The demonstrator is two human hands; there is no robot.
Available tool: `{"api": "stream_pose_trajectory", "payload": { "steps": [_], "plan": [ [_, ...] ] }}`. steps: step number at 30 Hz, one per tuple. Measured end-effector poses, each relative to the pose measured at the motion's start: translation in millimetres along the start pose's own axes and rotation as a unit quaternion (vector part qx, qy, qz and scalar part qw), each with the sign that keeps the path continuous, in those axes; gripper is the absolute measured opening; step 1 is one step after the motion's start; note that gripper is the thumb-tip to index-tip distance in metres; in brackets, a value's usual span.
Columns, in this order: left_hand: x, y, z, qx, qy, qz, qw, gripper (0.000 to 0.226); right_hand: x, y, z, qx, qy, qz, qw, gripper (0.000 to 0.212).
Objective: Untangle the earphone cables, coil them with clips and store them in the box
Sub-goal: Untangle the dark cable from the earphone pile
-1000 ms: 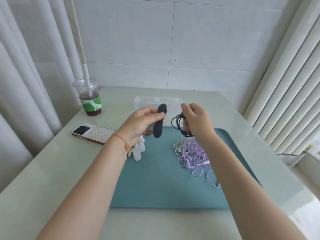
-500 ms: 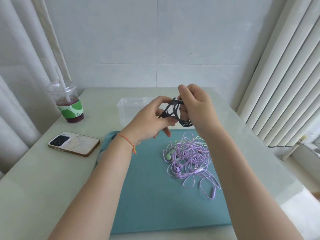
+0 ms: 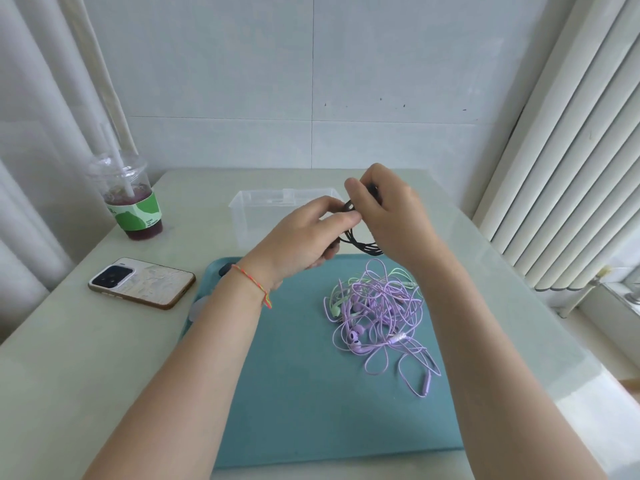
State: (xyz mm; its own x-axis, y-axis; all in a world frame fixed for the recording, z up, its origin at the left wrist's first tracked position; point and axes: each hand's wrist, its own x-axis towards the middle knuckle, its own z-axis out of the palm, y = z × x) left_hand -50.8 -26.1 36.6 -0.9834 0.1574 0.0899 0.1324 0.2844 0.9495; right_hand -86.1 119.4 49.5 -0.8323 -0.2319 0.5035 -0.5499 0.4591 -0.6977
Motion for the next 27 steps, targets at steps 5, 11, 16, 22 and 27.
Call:
{"api": "stream_pose_trajectory", "payload": {
  "steps": [5,11,16,22,27],
  "plan": [
    [1,-3,3,0.048,0.033,0.040,0.997,0.024,-1,0,0,-0.011,0.002,-0.008,1.000,0.023],
    [1,-1,6,0.014,0.047,0.068,0.997,0.020,-1,-3,-1,0.027,0.001,0.003,1.000,0.021],
    [-1,1,7,0.011,0.066,0.096,0.993,0.015,1,-3,3,0.118,-0.004,0.056,0.991,0.028],
    [0,0,12,0.053,0.114,0.113,0.986,0.047,-1,-2,6,0.145,-0.016,0.048,0.988,0.032],
    [1,-3,11,0.076,0.123,0.116,0.983,0.045,-1,1,9,0.131,-0.024,0.046,0.990,0.040]
  ]
}}
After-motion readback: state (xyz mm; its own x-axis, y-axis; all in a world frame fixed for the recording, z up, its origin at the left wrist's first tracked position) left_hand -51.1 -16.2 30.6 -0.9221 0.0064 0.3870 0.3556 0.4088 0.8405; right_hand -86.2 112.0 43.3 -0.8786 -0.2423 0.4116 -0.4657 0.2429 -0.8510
